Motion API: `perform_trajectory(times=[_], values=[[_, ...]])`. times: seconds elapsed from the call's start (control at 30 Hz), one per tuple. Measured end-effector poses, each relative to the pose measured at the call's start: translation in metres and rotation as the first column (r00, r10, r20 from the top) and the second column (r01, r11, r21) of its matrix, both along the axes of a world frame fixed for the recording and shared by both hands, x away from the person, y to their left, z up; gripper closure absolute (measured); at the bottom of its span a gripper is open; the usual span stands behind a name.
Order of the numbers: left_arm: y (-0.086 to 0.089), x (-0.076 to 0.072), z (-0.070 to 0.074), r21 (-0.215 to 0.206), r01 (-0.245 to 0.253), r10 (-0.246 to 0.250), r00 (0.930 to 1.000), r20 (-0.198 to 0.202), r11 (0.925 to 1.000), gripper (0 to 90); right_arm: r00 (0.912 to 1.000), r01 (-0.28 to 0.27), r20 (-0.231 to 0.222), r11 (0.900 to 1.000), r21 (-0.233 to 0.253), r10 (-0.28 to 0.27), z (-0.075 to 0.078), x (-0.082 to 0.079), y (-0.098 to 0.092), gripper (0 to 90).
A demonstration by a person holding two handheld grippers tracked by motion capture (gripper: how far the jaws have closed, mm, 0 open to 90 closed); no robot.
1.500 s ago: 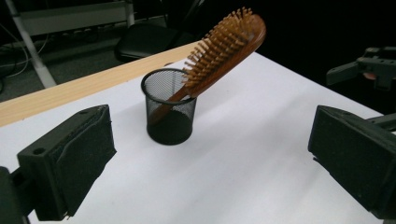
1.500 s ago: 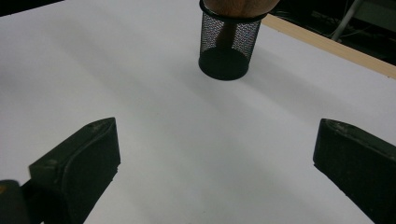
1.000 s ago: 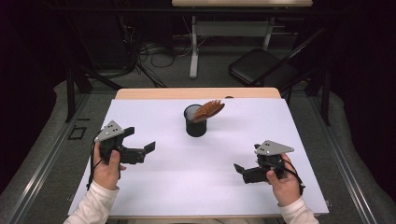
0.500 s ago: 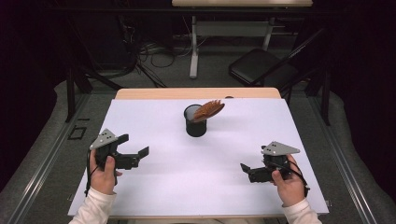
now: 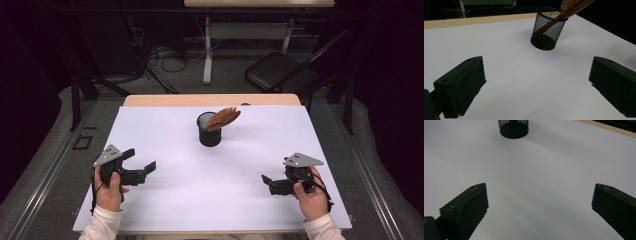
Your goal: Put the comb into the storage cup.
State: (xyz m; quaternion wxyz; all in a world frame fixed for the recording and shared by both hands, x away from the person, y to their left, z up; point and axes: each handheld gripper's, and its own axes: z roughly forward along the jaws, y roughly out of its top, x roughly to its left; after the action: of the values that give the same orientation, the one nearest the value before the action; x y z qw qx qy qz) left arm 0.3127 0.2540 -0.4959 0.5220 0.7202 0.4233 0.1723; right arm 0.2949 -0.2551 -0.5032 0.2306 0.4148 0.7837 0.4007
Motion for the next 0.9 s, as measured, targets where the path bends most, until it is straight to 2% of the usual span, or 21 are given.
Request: perform_trajectory(times=[0.27,0.4,0.63,0.9], values=[[0.009,-0.001,-0.01,-0.001,0.002,-0.002,0.9999,0.01,1.0,0.6,0.9995,0.028,0.014,1.0,-0.002,-0.028,-0.007,0.002,-0.007,0.2],[0.011,-0.001,-0.014,0.006,0.003,-0.003,0.9999,0.013,1.0,0.6,0.9991,0.041,0.007,0.999,0.0,-0.041,-0.012,0.003,-0.01,0.2],[0.015,0.0,-0.022,0.023,-0.012,0.012,0.9998,0.013,0.9997,0.6,0.9974,0.071,0.005,0.997,0.005,-0.071,-0.016,0.005,-0.015,0.2],[0.02,0.003,-0.03,0.039,-0.028,0.028,0.9996,0.006,0.9988,0.7,0.9967,0.081,0.004,0.997,0.003,-0.081,-0.022,0.005,-0.017,0.2]])
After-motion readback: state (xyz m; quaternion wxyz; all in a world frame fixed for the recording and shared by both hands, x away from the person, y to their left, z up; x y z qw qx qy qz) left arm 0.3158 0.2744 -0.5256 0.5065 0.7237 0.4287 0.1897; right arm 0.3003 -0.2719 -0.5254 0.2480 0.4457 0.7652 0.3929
